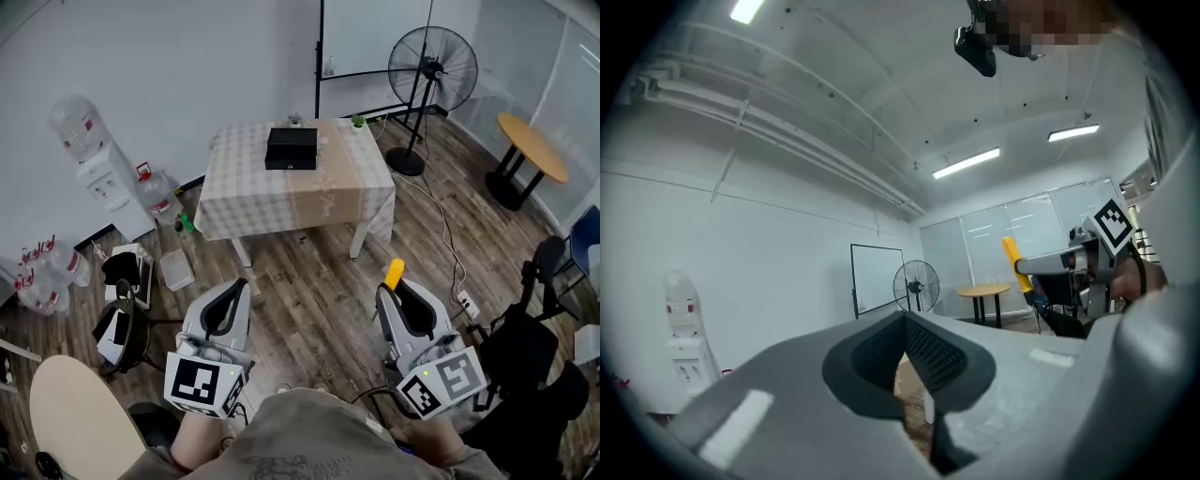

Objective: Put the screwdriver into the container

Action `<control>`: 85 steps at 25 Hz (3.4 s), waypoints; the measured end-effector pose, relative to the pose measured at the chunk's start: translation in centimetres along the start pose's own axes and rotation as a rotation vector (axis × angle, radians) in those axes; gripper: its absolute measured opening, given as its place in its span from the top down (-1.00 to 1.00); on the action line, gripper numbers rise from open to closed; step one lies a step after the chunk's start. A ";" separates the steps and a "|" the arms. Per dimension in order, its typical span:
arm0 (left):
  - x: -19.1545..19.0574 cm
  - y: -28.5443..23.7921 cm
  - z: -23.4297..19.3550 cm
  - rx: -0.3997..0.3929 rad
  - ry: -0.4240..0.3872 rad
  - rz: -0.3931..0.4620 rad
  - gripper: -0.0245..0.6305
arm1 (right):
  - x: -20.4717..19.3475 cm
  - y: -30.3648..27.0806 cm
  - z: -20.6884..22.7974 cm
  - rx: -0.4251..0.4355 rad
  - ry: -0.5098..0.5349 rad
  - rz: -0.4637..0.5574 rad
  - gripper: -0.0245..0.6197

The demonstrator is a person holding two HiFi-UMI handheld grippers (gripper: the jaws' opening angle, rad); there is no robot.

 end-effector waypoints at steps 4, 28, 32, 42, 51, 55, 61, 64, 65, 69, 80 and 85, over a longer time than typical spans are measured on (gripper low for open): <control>-0.7 -0.6 1.3 0.006 -0.016 -0.021 0.92 | -0.5 0.9 0.5 0.040 0.007 -0.025 0.59; -3.1 -6.5 1.1 0.006 -0.015 -0.062 0.92 | -3.1 -3.5 6.7 0.013 -0.047 -0.103 0.59; -3.8 -9.7 -1.5 0.004 0.005 -0.069 0.92 | -2.8 -7.5 7.8 0.018 -0.030 -0.137 0.59; -6.9 -18.8 -9.8 -0.040 0.039 -0.068 0.92 | -1.8 -19.5 10.1 -0.014 -0.002 -0.184 0.59; -9.1 -25.7 -16.5 -0.098 0.050 -0.062 0.92 | -1.9 -30.4 11.2 -0.010 0.055 -0.236 0.59; -10.7 -27.3 -17.9 -0.122 0.077 -0.078 0.92 | -2.4 -33.4 11.3 -0.005 0.070 -0.267 0.59; -11.7 -29.1 -17.9 -0.135 0.091 -0.063 0.92 | -3.8 -34.9 12.7 -0.013 0.049 -0.284 0.59; -12.1 -30.6 -18.6 -0.138 0.086 -0.065 0.92 | -3.9 -36.7 13.5 -0.010 0.048 -0.286 0.59; -12.1 -31.1 -18.8 -0.139 0.085 -0.070 0.92 | -3.8 -37.3 13.7 -0.007 0.049 -0.286 0.59; -11.9 -32.7 -18.7 -0.128 0.075 -0.080 0.92 | -3.5 -38.3 15.2 0.005 0.044 -0.272 0.59; -13.2 -42.6 -19.9 -0.103 0.054 -0.142 0.92 | -2.5 -45.8 22.4 0.056 0.032 -0.310 0.59; -13.6 -46.9 -20.9 -0.064 0.043 -0.169 0.92 | -2.0 -48.8 25.8 0.079 0.039 -0.331 0.59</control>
Point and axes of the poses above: the fingertips, and each gripper's own axes: y backward along the fingers, z to its right, x out of its top, the point moved 1 cm from there along y, backward along the fingers, and after that the axes turned 14 degrees about -y, right-handed, at the moved point
